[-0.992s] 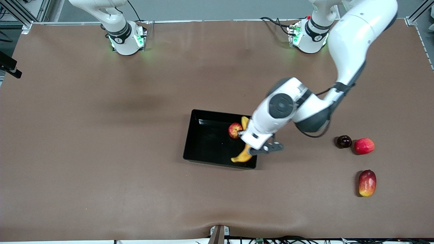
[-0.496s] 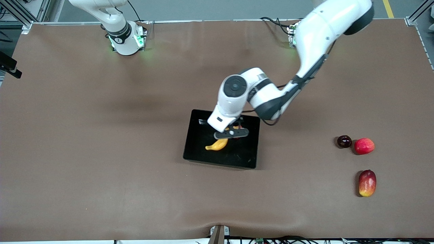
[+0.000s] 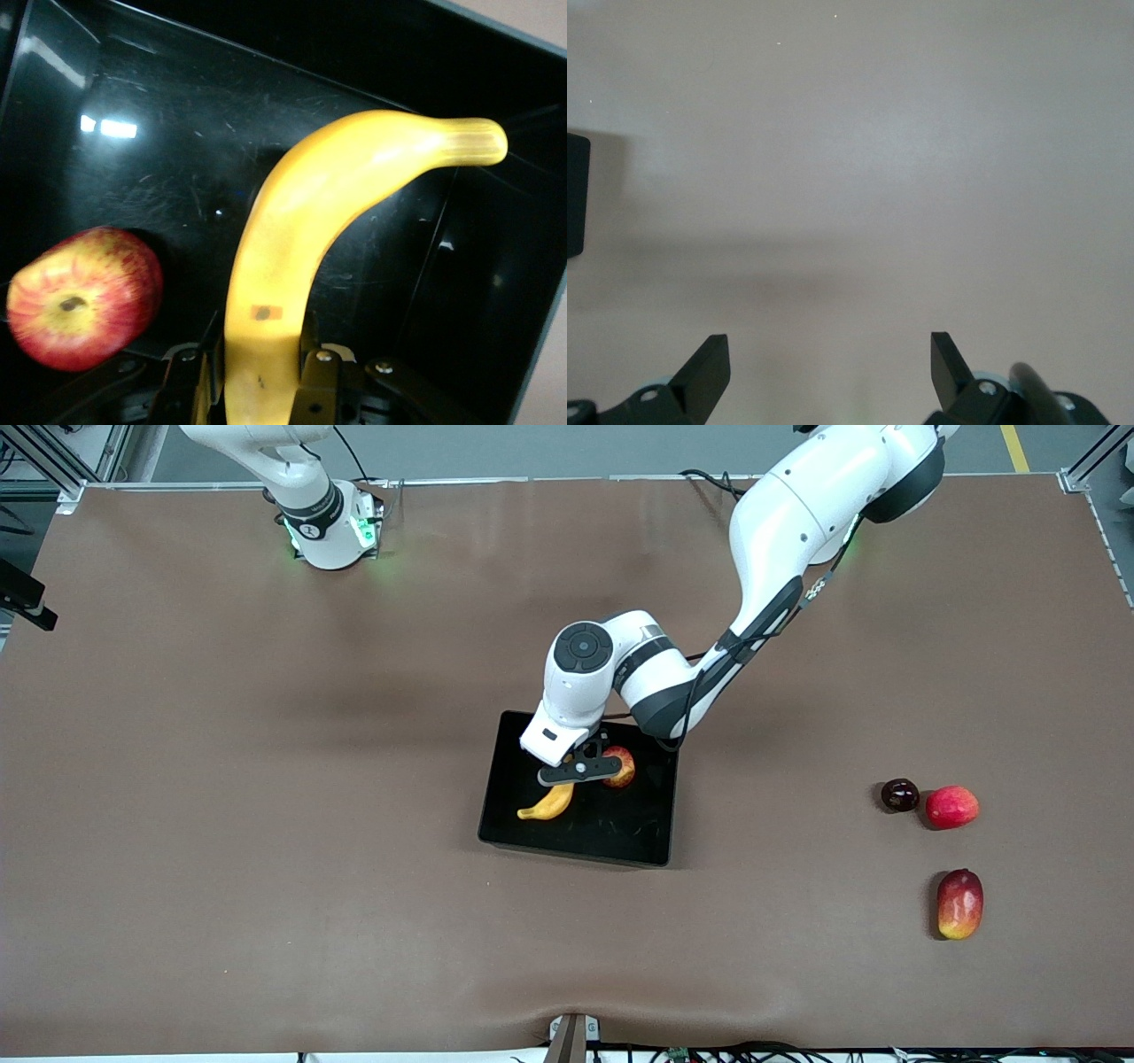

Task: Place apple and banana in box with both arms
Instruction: 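Lower the banana into the tray beside the apple and open the left gripper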

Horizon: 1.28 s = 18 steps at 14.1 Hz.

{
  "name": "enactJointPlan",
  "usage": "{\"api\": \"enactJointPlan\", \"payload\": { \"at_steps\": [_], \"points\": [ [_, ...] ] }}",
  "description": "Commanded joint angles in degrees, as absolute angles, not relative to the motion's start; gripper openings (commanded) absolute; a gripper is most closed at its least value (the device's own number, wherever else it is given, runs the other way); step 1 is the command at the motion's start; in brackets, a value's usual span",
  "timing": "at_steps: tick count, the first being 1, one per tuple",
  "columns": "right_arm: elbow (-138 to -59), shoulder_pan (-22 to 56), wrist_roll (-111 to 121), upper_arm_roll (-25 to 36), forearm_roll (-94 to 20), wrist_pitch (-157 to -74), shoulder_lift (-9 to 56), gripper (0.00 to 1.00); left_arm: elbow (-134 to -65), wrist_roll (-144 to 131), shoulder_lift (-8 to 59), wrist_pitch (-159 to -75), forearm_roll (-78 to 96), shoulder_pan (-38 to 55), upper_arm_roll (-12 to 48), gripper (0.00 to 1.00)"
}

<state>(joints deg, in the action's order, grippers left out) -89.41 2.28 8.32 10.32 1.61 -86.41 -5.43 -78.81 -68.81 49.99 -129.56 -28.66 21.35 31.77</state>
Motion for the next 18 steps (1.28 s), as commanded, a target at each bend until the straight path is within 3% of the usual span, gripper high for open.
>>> {"api": "enactJointPlan", "payload": {
  "at_steps": [1, 4, 5, 6, 7, 8, 9, 15, 18],
  "points": [
    [-88.2, 2.5, 8.3, 10.5, 2.2, -86.0, -5.5, 1.0, -78.0, -71.5, 51.5, -131.7, -30.3, 23.7, 29.2, 0.0],
    [-88.3, 2.4, 8.3, 10.6, 0.5, -88.2, -5.2, 1.0, -78.0, -71.5, 52.9, -134.5, -29.6, 26.5, 25.6, 0.0],
    [-88.3, 2.7, 8.2, 10.5, 0.4, -89.1, -5.0, 1.0, -78.0, -71.5, 53.1, -134.6, -29.5, 26.5, 25.6, 0.05],
    [-88.3, 2.8, 8.2, 10.5, 0.4, -89.1, -4.7, 1.0, -78.0, -71.3, 53.0, -134.6, -29.6, 26.5, 25.2, 0.32],
    [-88.3, 2.8, 8.2, 10.5, 0.4, -89.1, -4.7, 1.0, -77.9, -71.3, 52.7, -134.6, -29.7, 26.4, 25.1, 0.68],
    [-88.3, 2.6, 8.2, 10.5, 0.5, -89.0, -4.7, 1.0, -77.4, -71.3, 52.4, -134.6, -29.7, 26.3, 25.1, 0.94],
    [-88.4, 2.3, 8.2, 10.5, 0.4, -88.8, -4.7, 1.0, -77.3, -71.2, 51.9, -134.5, -29.8, 26.1, 25.1, 1.0],
    [-88.5, 2.6, 8.2, 10.5, 0.4, -88.6, -4.6, 1.0, -77.3, -69.9, 43.3, -129.5, -27.1, 18.7, 27.0, 1.0],
    [-88.5, 2.7, 8.2, 10.5, 0.4, -88.6, -4.6, 1.0, -77.7, -62.5, 36.2, -121.8, -22.6, 11.4, 30.1, 1.0]
  ]
}}
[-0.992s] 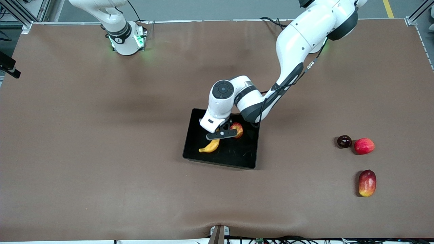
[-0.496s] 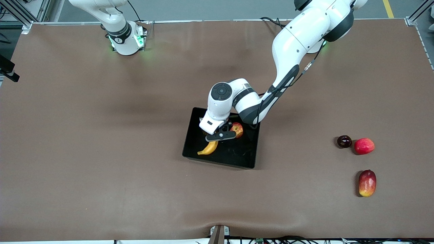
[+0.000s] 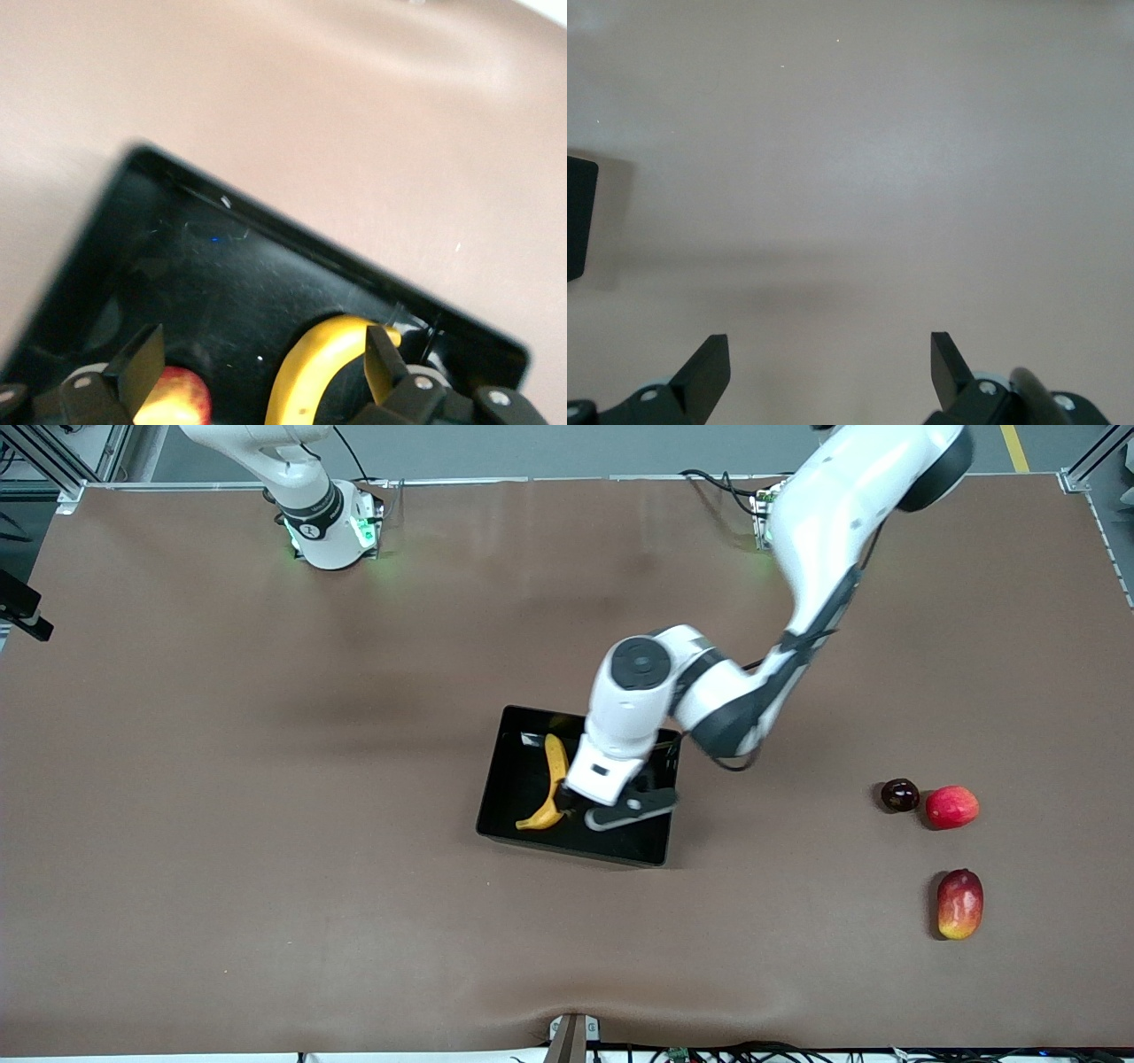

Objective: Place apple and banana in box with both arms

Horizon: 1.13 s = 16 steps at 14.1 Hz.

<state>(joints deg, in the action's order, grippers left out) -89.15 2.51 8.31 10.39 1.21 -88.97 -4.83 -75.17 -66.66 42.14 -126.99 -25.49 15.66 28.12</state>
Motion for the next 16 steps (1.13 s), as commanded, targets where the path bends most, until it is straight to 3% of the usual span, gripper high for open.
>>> {"api": "enactJointPlan", "payload": {
  "at_steps": [1, 4, 16],
  "points": [
    [-88.5, 2.7, 8.2, 10.5, 0.4, -88.5, -4.6, 1.0, -77.7, -58.1, 33.9, -118.0, -21.3, 8.7, 30.9, 1.0],
    [-88.5, 2.5, 8.2, 10.5, 0.4, -88.5, -4.6, 1.0, -77.7, -47.7, 28.0, -109.7, -19.3, 2.8, 31.0, 1.0],
    [-88.6, 2.6, 8.2, 10.5, 0.4, -88.4, -4.6, 1.0, -77.8, -21.0, 12.3, -95.2, -12.1, -17.2, 31.0, 1.0]
  ]
}}
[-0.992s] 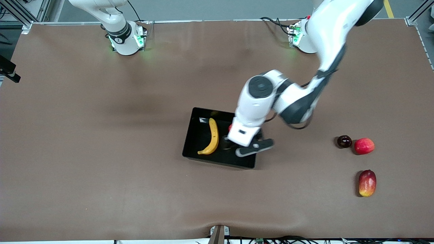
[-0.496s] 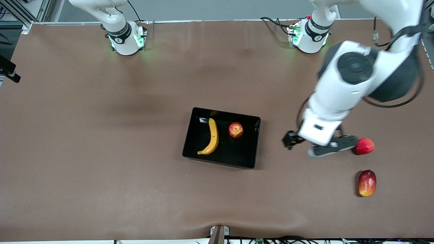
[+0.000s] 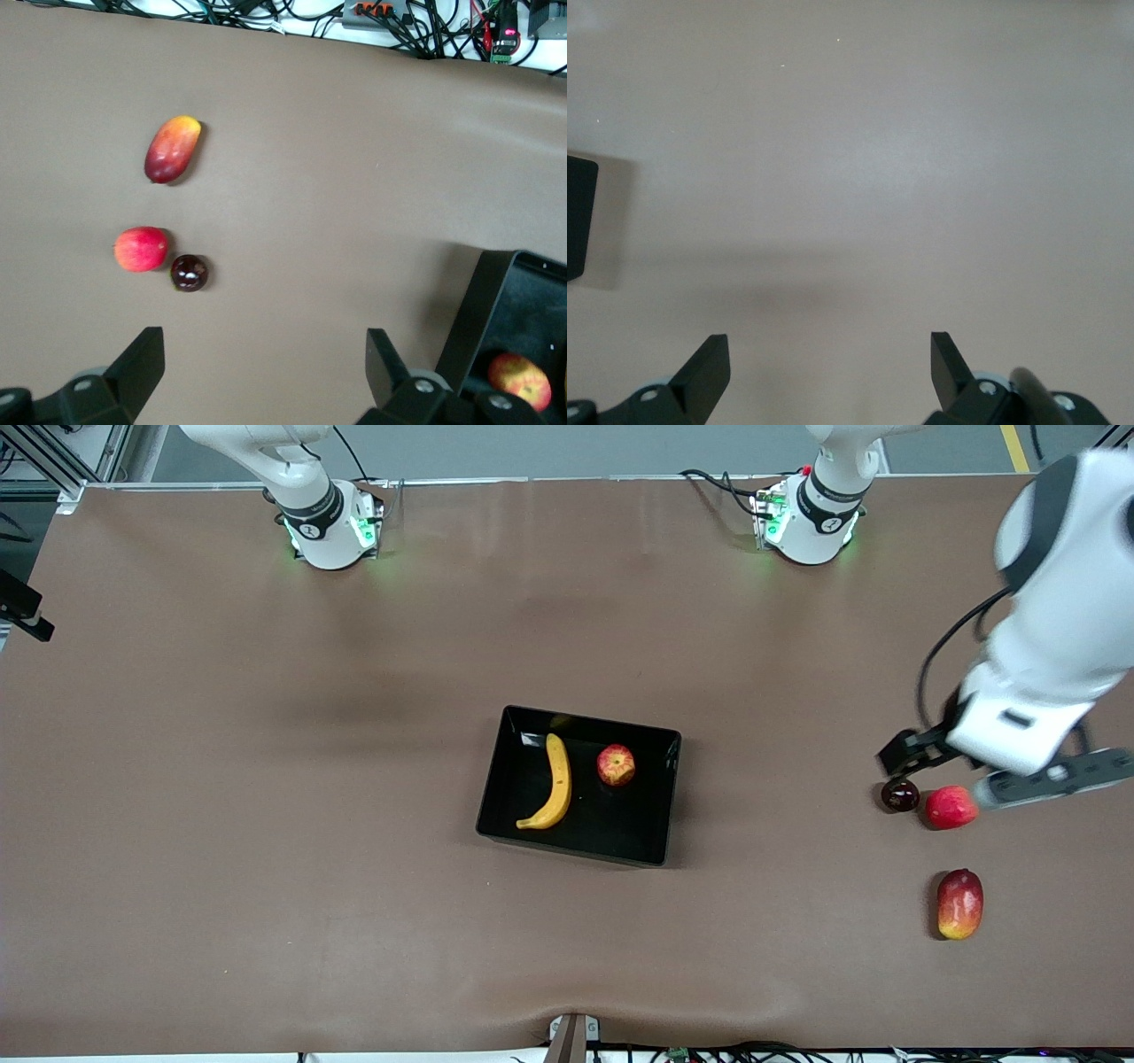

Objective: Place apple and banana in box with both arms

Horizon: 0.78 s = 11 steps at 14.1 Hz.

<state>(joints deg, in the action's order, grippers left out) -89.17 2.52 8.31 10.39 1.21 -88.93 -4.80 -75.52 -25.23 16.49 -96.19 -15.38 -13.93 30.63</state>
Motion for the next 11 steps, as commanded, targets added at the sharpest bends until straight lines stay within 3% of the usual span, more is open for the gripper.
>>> {"api": "enactJointPlan", "payload": {
  "at_steps": [1, 7, 11],
  "points": [
    [-88.5, 2.6, 8.2, 10.5, 0.4, -88.4, -4.6, 1.0, -77.8, -18.3, 11.3, -95.1, -11.3, -18.9, 31.0, 1.0],
    [-88.6, 2.6, 8.2, 10.5, 0.4, -88.3, -4.6, 1.0, -78.1, -12.1, 8.0, -91.6, -9.8, -19.3, 30.4, 1.0],
    [-88.6, 2.7, 8.2, 10.5, 0.4, -88.4, -4.6, 1.0, -78.8, -7.9, 7.6, -91.5, -8.0, -8.9, 17.7, 1.0]
  ]
}}
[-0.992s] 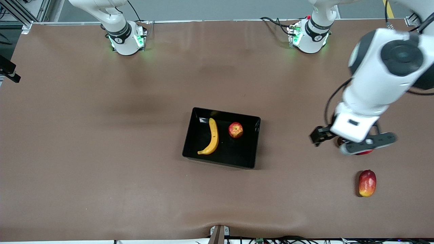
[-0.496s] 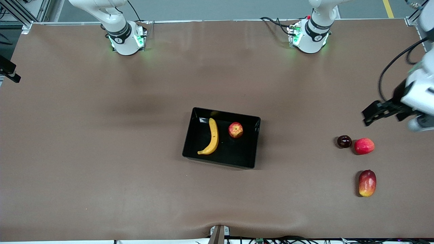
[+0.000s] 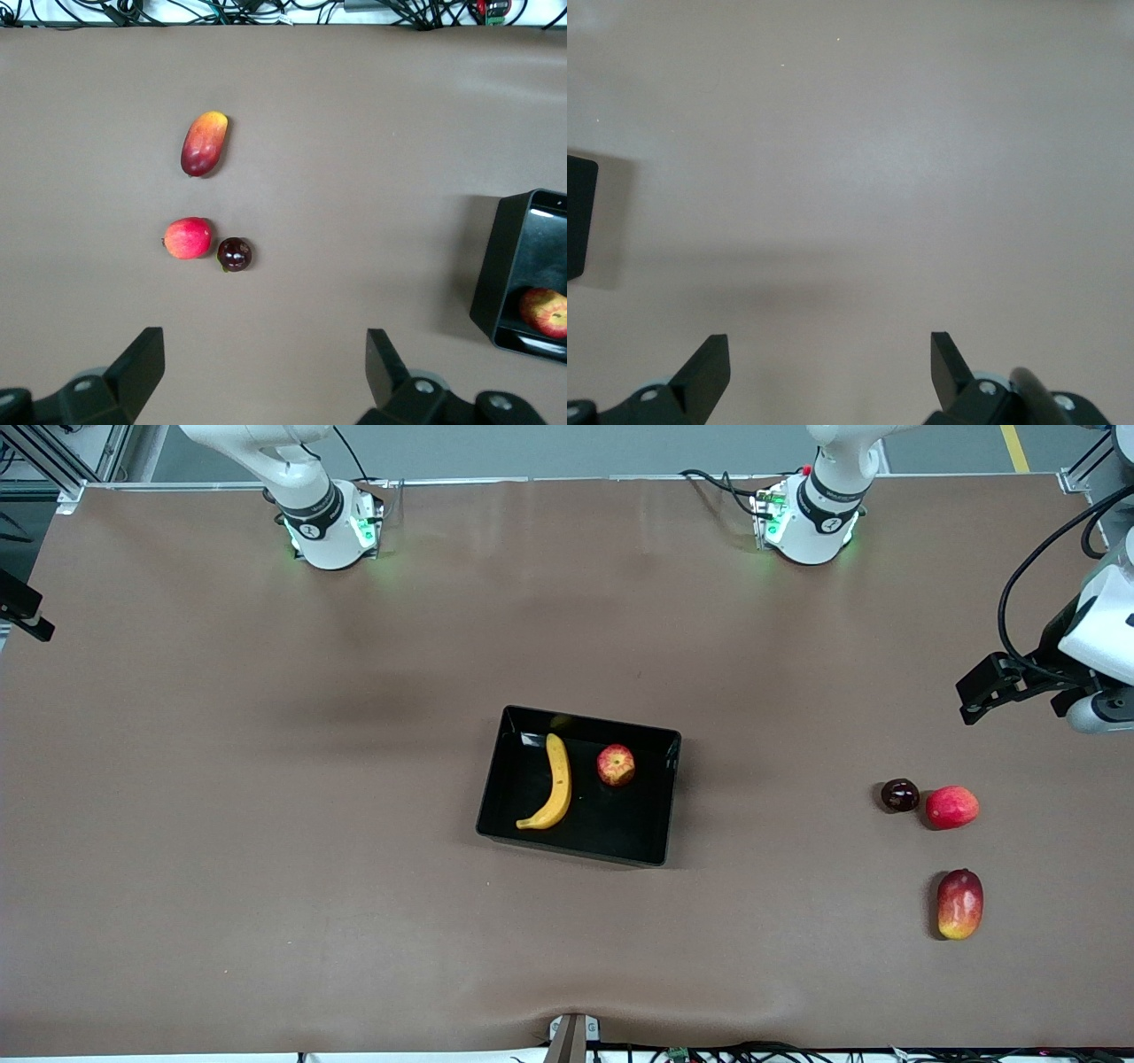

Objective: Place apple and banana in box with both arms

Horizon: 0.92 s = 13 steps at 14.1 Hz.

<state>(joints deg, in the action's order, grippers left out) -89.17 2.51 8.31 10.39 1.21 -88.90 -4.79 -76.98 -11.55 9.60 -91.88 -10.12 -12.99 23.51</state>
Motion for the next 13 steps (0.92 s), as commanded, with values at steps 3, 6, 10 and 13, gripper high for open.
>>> {"api": "enactJointPlan", "payload": {
  "at_steps": [3, 6, 10, 13],
  "points": [
    [-88.6, 2.7, 8.1, 10.5, 0.4, -88.4, -4.6, 1.0, -82.1, -6.3, 4.8, -91.3, -5.7, -2.8, 10.5, 1.0],
    [-88.6, 2.7, 8.2, 10.5, 0.4, -88.3, -4.6, 1.0, -84.0, -6.2, 2.4, -90.9, -5.6, -0.5, 8.4, 1.0],
    [-88.6, 2.6, 8.2, 10.5, 0.5, -88.3, -4.6, 1.0, -87.5, -6.2, 0.1, -91.1, -3.4, 1.3, 5.5, 1.0],
    [-88.6, 2.6, 8.2, 10.5, 0.5, -88.3, -4.6, 1.0, -87.4, -6.5, 0.3, -91.6, -3.3, 0.5, 6.0, 1.0]
  ]
}}
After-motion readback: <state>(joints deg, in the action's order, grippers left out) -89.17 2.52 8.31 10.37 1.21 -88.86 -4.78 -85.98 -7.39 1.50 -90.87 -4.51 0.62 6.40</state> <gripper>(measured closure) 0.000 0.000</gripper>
